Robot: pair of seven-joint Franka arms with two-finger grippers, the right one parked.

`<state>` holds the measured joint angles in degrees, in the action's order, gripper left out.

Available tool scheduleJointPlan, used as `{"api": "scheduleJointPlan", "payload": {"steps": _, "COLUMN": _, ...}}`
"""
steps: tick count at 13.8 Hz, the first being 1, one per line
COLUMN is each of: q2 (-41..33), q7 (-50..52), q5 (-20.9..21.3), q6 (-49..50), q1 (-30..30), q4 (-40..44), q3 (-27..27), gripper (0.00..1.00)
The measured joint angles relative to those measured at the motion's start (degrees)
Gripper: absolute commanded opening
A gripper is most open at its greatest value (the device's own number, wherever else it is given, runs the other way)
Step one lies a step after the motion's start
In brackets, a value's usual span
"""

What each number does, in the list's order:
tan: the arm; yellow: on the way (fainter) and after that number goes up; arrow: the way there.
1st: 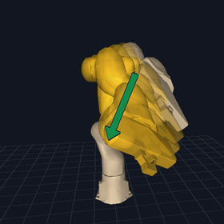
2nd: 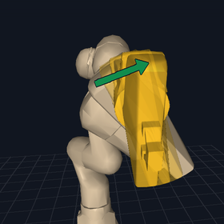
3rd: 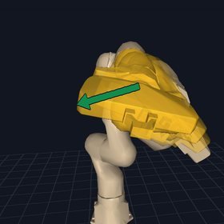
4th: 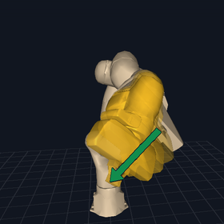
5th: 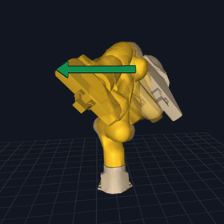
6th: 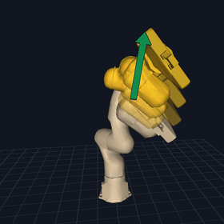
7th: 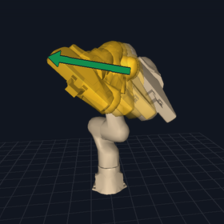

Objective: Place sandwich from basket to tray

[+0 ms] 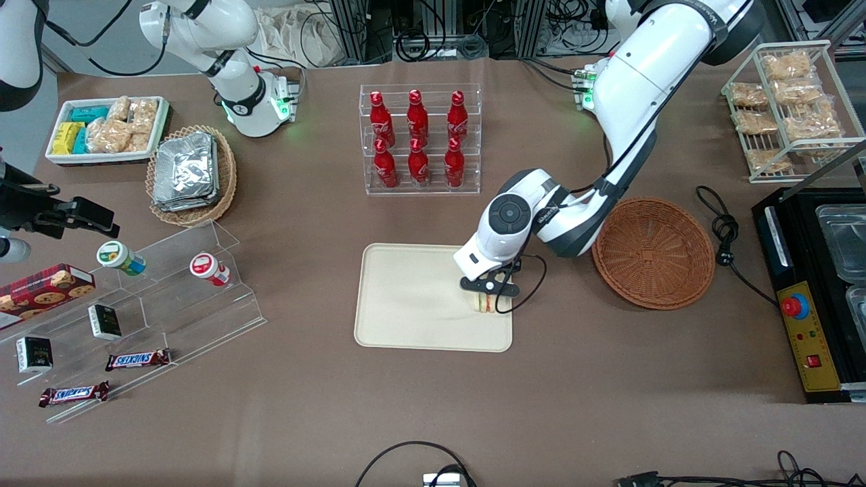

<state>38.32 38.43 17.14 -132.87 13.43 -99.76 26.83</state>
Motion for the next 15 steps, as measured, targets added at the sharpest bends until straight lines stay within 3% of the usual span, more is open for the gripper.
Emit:
{"api": "scheduleJointPlan", "payload": {"steps": 5, "q2": -0.1, "q7": 5.3, "q5": 0.1, "q6": 2.0, "q1": -0.4, "q4": 3.8, "q3": -0.3, "gripper": 1.0}}
{"api": "scheduleJointPlan", "payload": {"steps": 10, "q2": -1.9, "q7": 6.0, "q5": 0.1, "q6": 19.8, "q1": -3.1, "q4": 13.9, "q3": -0.5, "gripper": 1.0}}
{"api": "scheduleJointPlan", "payload": {"steps": 15, "q2": -10.3, "q7": 5.9, "q5": 0.1, "q6": 30.8, "q1": -9.4, "q4": 17.6, "q3": -0.6, "gripper": 1.0}}
